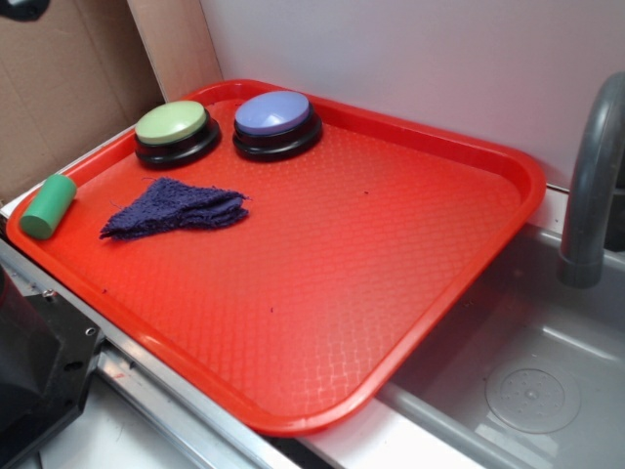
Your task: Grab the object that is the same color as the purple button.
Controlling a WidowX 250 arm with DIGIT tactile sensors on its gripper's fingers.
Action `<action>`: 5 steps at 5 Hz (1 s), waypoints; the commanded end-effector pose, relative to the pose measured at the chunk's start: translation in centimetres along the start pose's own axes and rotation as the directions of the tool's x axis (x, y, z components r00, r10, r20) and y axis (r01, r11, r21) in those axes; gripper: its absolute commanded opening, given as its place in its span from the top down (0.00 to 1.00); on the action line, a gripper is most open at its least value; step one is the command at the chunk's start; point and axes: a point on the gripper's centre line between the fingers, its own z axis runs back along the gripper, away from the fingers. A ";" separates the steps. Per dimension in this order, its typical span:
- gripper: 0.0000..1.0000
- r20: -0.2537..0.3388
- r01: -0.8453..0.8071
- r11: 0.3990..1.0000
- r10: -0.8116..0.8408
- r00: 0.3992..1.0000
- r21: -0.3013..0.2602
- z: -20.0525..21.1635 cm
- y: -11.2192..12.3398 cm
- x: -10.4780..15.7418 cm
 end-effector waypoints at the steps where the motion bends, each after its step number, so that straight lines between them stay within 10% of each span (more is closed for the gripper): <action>1: 0.00 0.000 0.000 1.000 0.000 1.000 0.000 0.0 0.0 0.0; 5: 0.00 -0.093 0.408 0.907 -0.400 0.912 0.099 -8.9 2.6 4.2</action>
